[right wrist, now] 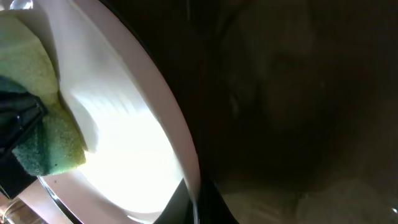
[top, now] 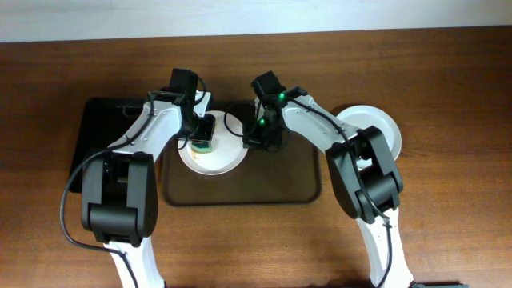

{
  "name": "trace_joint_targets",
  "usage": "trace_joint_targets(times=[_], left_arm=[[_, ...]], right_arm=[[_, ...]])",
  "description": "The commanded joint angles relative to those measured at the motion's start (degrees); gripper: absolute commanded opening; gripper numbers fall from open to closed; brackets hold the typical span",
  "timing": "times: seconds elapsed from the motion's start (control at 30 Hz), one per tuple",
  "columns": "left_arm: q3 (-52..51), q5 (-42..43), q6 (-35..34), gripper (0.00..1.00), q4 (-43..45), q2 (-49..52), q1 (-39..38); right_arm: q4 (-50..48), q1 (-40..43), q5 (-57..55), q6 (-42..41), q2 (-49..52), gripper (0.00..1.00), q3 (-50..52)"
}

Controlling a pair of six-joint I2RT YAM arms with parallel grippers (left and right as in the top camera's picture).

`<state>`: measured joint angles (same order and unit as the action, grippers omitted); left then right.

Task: Clean dirty plates on tray and stack at the side
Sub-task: 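Scrub the pink plate with the sponge in the left gripper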

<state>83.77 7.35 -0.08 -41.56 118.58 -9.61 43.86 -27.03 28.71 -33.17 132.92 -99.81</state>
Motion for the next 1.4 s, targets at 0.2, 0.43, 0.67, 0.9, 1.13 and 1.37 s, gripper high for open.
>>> trace_joint_targets(times=[0.2,0.43,0.67,0.9,1.13,1.37], left_arm=[[1.79,3.32,16.44,0.01,-15.69,1.73,2.95],[0.07,0.13,11.67,0.01,8.28,8.39,2.99],[5.29,10.60,15.19,0.01,1.31,8.41,-3.52],[8.66,14.29,8.46,0.01,-13.35,8.41,1.64],[8.66,-3.78,2.21,0.01,-4.26,8.41,8.76],[8.66,21.51,15.04,0.01,-20.37,8.41,7.78]], right_arm=[[0.24,0.13,-1.07,0.81,1.60,0.04,2.14],[0.24,0.09,-1.11,0.83,1.60,0.04,2.14],[0.22,0.04,-1.53,0.83,1.60,0.04,2.16],[0.24,-0.02,-1.51,1.05,1.60,0.04,2.16],[0.24,-0.02,-1.51,1.25,1.60,0.04,2.16],[0.22,-0.02,-1.51,1.25,1.60,0.04,2.16]])
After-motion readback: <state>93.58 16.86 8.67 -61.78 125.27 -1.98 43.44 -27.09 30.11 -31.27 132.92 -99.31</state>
